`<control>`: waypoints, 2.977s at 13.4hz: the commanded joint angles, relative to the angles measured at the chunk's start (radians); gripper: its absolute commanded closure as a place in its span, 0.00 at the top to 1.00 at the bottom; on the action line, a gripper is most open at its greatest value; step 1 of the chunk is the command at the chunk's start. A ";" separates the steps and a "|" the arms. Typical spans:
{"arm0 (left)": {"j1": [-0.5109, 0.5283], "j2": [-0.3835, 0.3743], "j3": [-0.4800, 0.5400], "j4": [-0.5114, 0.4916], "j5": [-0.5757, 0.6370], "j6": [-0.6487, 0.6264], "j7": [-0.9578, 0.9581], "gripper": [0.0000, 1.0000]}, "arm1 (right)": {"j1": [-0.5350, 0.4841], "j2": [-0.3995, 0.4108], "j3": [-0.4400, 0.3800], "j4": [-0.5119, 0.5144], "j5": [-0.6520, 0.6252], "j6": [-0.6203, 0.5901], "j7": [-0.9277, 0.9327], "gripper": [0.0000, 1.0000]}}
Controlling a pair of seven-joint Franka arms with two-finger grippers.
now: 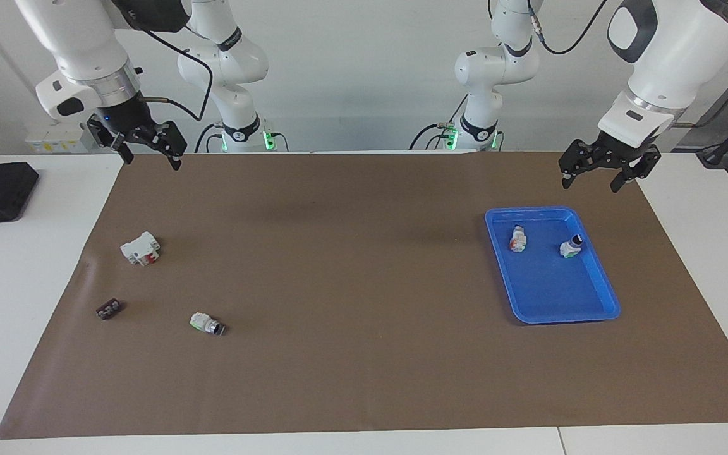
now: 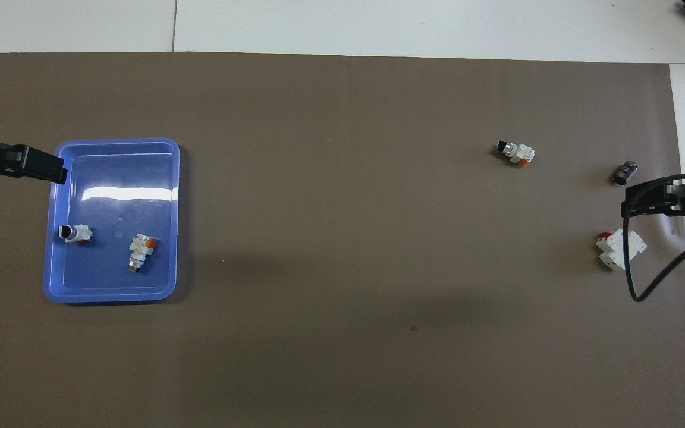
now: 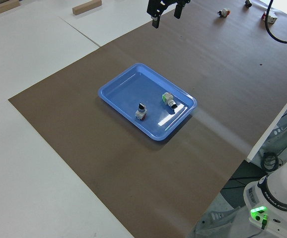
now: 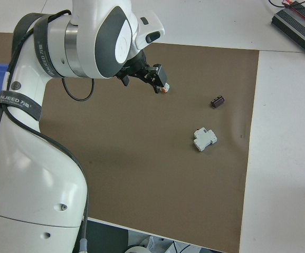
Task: Turn and place switch with both arms
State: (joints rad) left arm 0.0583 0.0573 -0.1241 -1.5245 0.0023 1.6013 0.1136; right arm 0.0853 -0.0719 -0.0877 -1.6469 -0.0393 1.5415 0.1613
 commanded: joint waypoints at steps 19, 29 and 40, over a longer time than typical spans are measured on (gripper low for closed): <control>0.002 -0.028 -0.002 -0.031 0.016 -0.001 0.001 1.00 | -0.026 0.326 0.000 -0.209 0.127 0.779 -0.564 1.00; 0.001 -0.028 0.000 -0.031 0.016 -0.001 0.001 1.00 | -0.029 0.509 0.002 -0.215 0.298 0.936 -1.118 0.99; 0.001 -0.028 -0.002 -0.031 0.016 -0.001 0.001 1.00 | -0.024 0.574 0.014 -0.171 0.348 1.011 -1.123 0.49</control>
State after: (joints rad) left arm 0.0583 0.0567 -0.1241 -1.5246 0.0023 1.6012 0.1136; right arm 0.0642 0.4834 -0.0818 -1.8366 0.2732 2.5358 -0.9287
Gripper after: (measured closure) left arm 0.000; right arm 0.194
